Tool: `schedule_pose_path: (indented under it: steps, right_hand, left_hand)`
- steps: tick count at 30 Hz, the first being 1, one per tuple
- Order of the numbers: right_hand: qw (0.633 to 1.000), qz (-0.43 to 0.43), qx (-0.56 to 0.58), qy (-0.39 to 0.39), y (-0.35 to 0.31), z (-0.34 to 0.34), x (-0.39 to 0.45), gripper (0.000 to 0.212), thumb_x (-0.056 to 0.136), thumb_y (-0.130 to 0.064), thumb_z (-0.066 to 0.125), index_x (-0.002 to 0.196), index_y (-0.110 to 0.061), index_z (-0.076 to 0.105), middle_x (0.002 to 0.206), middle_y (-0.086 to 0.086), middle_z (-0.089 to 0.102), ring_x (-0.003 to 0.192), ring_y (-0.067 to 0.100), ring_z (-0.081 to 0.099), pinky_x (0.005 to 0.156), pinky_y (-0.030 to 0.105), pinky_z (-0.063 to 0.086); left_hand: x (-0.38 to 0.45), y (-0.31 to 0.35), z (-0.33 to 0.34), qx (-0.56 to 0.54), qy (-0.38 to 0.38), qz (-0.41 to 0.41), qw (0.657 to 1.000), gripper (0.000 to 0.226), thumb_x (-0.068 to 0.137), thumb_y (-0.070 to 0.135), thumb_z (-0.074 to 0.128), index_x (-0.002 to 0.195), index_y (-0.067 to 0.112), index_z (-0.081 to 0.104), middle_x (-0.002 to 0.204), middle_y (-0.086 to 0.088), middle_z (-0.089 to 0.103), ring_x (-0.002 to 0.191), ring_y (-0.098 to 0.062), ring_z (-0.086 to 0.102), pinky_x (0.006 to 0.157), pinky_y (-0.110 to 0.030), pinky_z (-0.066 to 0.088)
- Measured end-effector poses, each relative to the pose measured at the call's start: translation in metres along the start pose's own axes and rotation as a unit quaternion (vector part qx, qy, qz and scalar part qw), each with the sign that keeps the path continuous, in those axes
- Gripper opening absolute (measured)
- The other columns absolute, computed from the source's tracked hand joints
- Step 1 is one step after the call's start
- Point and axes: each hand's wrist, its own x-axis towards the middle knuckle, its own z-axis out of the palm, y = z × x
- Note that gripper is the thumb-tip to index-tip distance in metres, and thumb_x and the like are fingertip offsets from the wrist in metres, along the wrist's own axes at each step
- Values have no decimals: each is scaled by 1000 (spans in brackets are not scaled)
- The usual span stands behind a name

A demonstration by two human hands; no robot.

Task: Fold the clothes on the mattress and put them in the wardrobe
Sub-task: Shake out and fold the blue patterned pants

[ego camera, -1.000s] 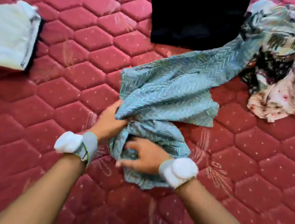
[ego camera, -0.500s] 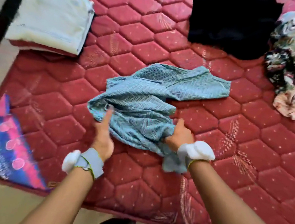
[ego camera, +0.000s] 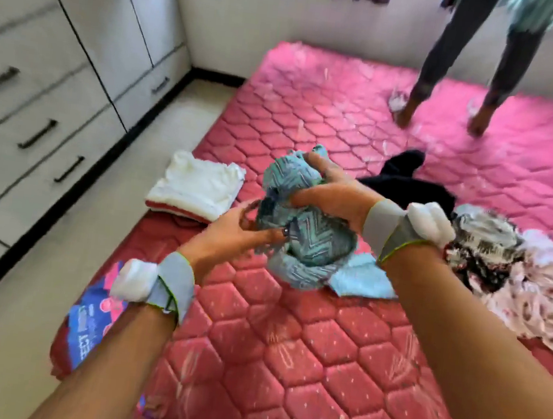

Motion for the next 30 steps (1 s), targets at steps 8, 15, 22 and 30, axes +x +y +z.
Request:
schedule_pose_path:
  steps: [8,15,22,30]
  right_hand:
    - [990,-97,2,-104,-193,-35,-45,8,79,-10,65,87,-11,62,81,9,66,72,23,63,71,35,56]
    - [969,-96,-117,-195,-291,-95,-90,39,51,-48,83,81,-24,75,87,-5,70,74,11,65,70,29,54]
    - [970,-212,112,-46,-346,-96,-99,12,89,0,52,90,-8,61,72,8,67,55,17,65,50,29,54]
    - [943,-288,-163,-23,-387,-66,-96,4,75,-13,59,71,-12,60,75,10,59,69,25,57,71,39,49]
  left_hand:
    - [-41,185,-7,93,151,302,937,78,52,41,84,118,15,51,114,-4,65,102,-15,63,93,-41,52]
    - [-53,294,-38,-136,243,316,907,58,69,52,67,118,20,66,117,-7,68,108,-30,64,92,-55,50]
    - [-97,360,-30,-41,355,233,904,81,74,45,66,141,14,33,136,-13,49,121,-31,51,96,-44,47]
    - [-131,388,-28,173,180,380,891,103,56,16,80,143,18,25,128,-5,48,104,-12,57,85,-29,53]
